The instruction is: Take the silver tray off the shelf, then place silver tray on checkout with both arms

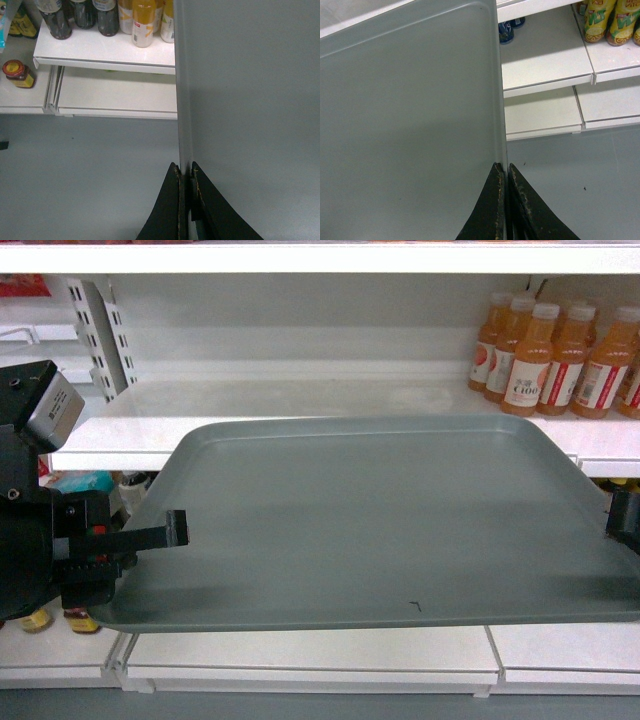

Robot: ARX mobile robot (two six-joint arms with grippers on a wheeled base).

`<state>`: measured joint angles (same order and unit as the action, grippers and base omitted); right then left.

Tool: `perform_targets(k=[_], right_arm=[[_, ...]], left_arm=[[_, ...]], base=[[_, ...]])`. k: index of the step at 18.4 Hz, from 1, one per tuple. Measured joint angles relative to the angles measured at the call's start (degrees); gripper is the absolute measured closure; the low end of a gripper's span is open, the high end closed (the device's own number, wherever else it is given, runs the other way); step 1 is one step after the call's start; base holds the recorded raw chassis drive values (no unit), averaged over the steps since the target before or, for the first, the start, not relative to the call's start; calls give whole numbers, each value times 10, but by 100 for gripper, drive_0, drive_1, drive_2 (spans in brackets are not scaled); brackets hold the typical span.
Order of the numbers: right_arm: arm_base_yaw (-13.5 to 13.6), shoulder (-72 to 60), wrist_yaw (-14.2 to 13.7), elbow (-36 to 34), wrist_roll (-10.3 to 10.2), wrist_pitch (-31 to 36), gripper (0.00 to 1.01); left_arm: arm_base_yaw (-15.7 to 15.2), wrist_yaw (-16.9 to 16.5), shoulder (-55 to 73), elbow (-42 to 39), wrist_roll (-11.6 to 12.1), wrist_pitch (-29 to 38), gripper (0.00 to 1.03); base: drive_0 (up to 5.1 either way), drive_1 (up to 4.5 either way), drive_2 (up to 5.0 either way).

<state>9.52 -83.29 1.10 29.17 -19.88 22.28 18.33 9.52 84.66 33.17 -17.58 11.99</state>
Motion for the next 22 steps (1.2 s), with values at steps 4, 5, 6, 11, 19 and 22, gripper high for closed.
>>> perform_targets(k=[4,5,6,11,19,22], right_arm=[[-1,0,-1,0,0,0,98],[-1,0,0,0,0,-2,98],[-1,0,-1,0,-1,1,98],[-1,0,-1,0,0,1,98],[1,0,-1,0,-1,2,98],[2,0,-2,0,-2,0,98]], left_arm=[[0,1,0,0,0,1,100],[0,0,0,0,0,1,100],[0,2,0,0,0,1,100],[0,2,0,0,0,2,100],[1,1,0,0,0,2,100],[0,1,0,0,0,1,100]], base=[[3,-430,436],[11,-422,445],[7,-426,441],[7,-426,441],[14,-419,448],[7,-427,440]])
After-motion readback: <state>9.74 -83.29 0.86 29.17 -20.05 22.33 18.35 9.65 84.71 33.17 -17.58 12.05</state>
